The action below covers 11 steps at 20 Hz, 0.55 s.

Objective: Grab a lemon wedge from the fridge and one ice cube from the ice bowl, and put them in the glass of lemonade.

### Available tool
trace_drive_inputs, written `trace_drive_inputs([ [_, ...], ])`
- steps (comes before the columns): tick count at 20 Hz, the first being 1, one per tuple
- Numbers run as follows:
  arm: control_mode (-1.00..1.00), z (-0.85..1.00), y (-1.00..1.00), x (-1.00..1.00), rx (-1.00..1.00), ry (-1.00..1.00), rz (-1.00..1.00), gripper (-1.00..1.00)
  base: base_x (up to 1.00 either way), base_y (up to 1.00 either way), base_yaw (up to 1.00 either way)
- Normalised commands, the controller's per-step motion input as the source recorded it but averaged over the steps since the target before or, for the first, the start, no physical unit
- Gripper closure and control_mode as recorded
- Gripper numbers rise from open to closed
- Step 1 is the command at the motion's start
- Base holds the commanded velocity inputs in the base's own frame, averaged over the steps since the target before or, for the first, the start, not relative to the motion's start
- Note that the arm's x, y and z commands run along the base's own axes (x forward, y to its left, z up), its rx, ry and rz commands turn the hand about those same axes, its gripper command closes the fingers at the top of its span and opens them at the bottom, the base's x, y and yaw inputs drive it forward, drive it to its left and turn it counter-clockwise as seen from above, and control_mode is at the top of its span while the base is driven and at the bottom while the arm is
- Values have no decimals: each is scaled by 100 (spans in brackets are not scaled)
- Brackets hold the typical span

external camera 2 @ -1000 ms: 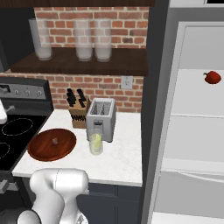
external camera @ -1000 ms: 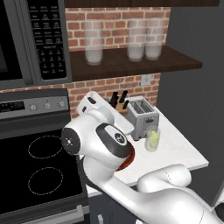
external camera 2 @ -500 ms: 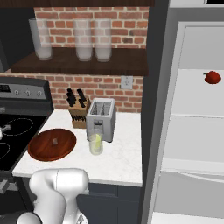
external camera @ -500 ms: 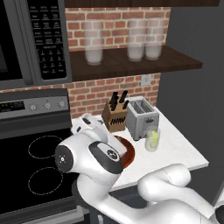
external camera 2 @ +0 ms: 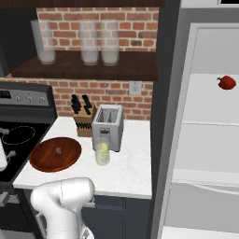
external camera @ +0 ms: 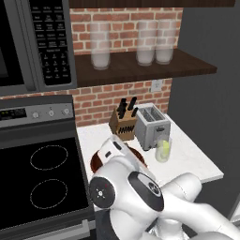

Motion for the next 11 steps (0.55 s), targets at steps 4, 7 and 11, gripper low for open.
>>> trace_drive_inputs([
  [4,-100,0,-64,-51,22,-14,0,-100,0,0,0],
  [7,-100,0,-36,-33,27,-12,0,-100,0,0,0],
  [11,-100,2,-9,-19,30,-8,0,-100,0,0,0],
])
